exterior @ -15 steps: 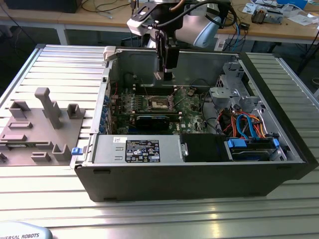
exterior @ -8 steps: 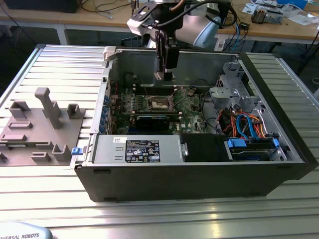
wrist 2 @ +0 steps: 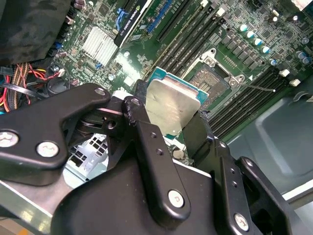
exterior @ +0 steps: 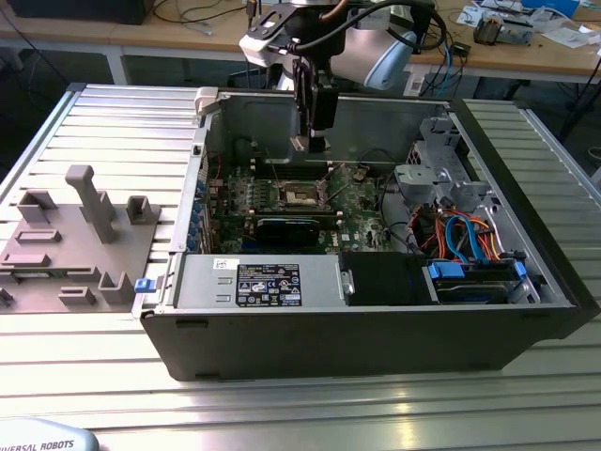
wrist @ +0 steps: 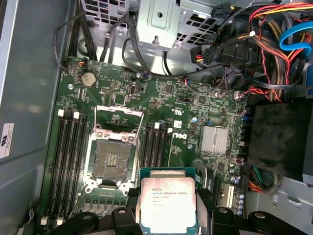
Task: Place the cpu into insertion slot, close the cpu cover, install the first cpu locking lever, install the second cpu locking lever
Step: 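Place the cpu into insertion slot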
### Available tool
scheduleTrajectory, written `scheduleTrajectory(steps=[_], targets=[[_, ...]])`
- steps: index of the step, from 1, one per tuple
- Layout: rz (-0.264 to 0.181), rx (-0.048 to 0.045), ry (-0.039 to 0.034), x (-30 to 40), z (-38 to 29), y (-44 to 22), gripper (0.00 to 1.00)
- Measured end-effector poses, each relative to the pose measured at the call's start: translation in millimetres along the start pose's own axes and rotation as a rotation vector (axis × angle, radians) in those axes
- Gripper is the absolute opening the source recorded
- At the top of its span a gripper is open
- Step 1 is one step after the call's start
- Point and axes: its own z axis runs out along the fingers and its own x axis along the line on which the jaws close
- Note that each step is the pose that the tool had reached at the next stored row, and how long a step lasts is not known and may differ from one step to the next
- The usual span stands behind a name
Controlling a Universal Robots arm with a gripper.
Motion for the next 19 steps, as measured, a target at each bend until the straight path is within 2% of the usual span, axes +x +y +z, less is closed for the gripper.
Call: scheduleTrajectory(steps=[19], targets=[[-0.001,0.0017,-0.0126,0.0,0.0,0.3,0.54]])
